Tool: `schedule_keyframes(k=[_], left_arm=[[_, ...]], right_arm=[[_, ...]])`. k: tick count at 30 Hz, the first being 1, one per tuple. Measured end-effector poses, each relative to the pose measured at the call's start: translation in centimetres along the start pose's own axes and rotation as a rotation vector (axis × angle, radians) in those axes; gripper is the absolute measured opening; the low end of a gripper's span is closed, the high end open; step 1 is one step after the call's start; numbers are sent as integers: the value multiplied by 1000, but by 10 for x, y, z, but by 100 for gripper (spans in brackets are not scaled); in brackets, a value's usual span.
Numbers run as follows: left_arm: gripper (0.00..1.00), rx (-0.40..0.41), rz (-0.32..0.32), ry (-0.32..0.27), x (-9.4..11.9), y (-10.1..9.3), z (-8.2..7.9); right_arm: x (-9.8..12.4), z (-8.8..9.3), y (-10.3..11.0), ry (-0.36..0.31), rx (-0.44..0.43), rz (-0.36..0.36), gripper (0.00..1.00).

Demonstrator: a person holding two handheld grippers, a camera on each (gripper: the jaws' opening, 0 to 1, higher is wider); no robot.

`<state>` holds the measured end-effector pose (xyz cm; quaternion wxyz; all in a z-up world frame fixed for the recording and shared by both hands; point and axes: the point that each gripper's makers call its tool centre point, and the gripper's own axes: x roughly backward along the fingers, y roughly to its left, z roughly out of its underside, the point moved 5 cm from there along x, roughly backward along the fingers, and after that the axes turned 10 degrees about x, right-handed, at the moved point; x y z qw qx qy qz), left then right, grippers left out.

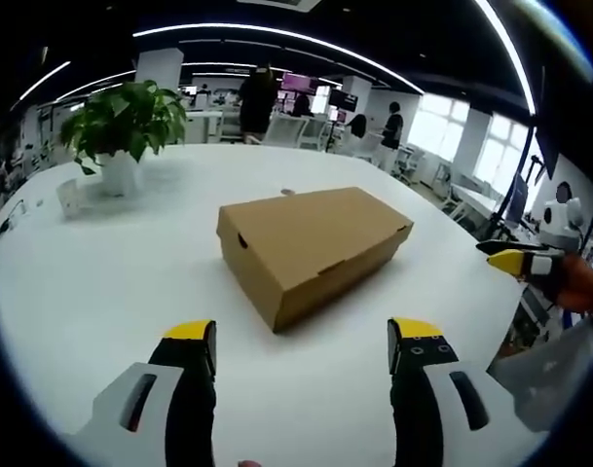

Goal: Operate the shoe box by opening the lid, removing the specified soft item, and placing it in the target area until the item is outside and the box remains undamaged.

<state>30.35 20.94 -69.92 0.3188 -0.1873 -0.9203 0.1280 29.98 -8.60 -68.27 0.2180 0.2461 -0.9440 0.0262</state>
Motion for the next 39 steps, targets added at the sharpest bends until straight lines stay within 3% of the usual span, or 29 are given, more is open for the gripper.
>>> schedule_keyframes(k=[14, 27, 35, 39], left_arm=[[70, -12, 11, 35, -44, 12, -10], [64, -27, 32, 64, -77, 14, -18], [55, -56, 54, 84, -82, 11, -19], [54, -65, 53, 83, -82, 11, -19]], right_arm=[[-66, -6, -39, 44, 72, -20, 67], [-111, -12, -50, 73, 95, -48, 62], [-120, -15, -51, 81, 129, -69, 51], [-121, -15, -52, 74, 100, -52, 49]])
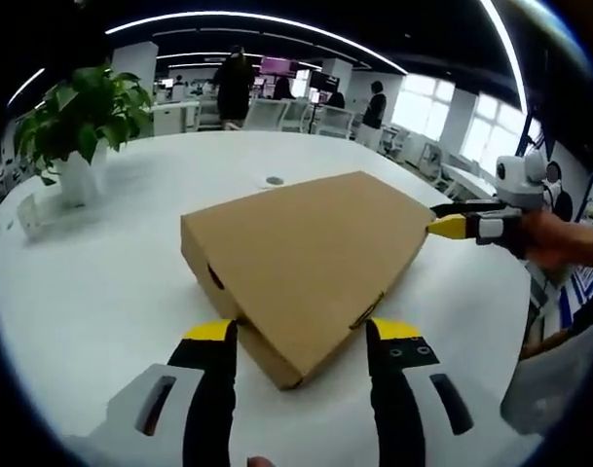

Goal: Operate the shoe box by opening the lid, removing the specified soft item, and placing it in the target area until the item is outside and the box remains undamaged.

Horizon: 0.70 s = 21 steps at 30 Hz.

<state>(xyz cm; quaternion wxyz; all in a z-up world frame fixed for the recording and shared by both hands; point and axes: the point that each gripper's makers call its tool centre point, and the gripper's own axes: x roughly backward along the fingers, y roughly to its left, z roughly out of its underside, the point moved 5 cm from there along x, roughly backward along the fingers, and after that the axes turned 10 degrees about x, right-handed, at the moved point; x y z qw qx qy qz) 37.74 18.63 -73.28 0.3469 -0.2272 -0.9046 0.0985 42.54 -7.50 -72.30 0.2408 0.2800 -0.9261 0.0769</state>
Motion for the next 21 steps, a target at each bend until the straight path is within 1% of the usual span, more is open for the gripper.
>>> schedule_keyframes(k=[1, 8, 15, 21], left_arm=[[54, -10, -3, 2, 0, 0, 0], [51, -4, -2, 1, 5, 1, 2], [47, -1, -13, 1, 17, 7, 8], [47, 1, -21, 9, 31, 13, 15]], right_arm=[[0, 0, 0, 0, -4, 6, 49], [2, 0, 4, 2, -15, 23, 47], [7, 3, 18, -1, -29, 31, 45], [10, 4, 34, 2, -53, 35, 41]])
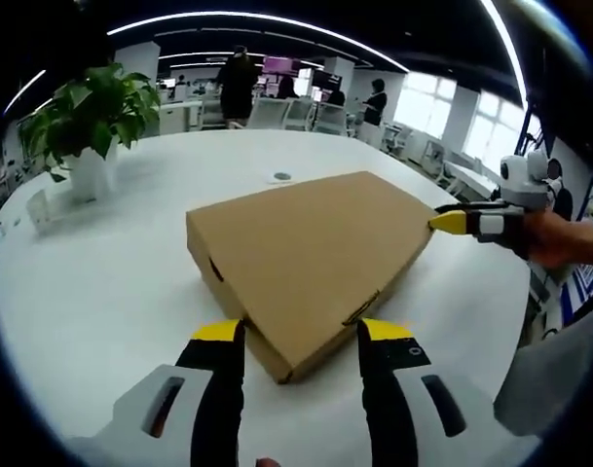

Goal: Operate the shoe box by opening the lid, removing the specified soft item, and placing it in the target area until the item is outside and the box remains undamaged.

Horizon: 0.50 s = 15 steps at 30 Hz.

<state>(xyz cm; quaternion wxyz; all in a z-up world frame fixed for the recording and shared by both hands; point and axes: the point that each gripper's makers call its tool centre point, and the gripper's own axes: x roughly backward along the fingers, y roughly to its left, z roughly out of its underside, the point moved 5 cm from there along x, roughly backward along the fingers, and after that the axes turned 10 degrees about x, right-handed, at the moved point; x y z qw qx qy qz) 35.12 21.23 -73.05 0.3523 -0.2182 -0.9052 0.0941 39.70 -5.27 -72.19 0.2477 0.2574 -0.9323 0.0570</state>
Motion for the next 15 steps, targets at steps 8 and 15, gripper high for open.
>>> schedule_keyframes(k=[8, 15], left_arm=[[47, 6, -11, 14, 23, 8, 14], [46, 17, -28, 21, 49, 15, 31]], right_arm=[[4, 3, 24, 6, 7, -20, 40], [6, 5, 46, 10, 18, -53, 39]])
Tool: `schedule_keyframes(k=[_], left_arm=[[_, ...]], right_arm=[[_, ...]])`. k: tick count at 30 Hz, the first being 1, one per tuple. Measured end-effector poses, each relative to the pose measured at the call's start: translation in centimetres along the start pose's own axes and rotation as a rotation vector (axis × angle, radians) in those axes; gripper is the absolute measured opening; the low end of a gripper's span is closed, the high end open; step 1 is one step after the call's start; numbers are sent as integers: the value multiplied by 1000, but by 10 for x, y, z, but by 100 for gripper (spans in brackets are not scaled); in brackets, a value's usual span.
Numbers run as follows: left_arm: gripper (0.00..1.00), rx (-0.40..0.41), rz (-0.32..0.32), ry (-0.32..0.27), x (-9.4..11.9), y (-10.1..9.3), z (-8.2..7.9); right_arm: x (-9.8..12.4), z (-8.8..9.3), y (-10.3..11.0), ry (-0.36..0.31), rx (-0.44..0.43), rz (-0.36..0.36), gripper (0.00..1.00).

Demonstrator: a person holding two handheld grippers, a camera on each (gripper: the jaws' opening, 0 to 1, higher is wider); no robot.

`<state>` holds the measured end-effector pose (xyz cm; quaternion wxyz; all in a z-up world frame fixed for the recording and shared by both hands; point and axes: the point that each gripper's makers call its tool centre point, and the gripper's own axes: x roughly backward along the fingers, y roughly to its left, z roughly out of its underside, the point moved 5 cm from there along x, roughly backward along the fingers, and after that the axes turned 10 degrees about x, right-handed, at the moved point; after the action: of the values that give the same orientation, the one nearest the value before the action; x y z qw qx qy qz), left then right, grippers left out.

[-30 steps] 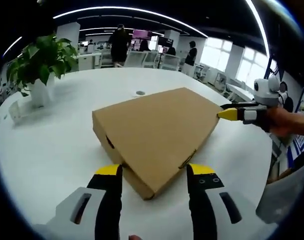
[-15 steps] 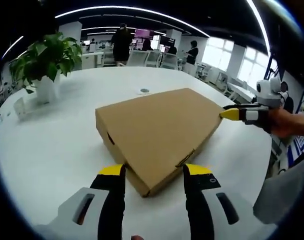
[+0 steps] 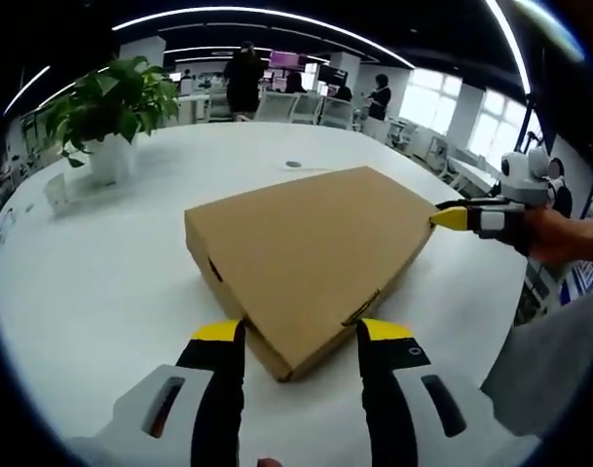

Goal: Operate the shoe box by opening the lid, removing the specified soft item, and placing it in the target area until the item is outside and the box remains undamaged.

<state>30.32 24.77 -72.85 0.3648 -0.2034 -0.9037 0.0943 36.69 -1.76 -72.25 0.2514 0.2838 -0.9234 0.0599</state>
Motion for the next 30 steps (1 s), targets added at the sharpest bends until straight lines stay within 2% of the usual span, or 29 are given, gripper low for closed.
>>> schedule_keyframes(k=[5, 12, 22, 30], left_arm=[[47, 9, -10, 9, 14, 5, 10], [47, 26, -21, 9, 29, 7, 18], [46, 36, -22, -19, 48, 6, 16], [45, 44, -21, -44, 53, 4, 12]], right_arm=[[4, 4, 16, 0, 5, -18, 38], [6, 6, 28, -3, -5, -21, 37], [16, -4, 37, -44, -14, -21, 37], [20, -15, 37, -73, -10, -23, 37]])
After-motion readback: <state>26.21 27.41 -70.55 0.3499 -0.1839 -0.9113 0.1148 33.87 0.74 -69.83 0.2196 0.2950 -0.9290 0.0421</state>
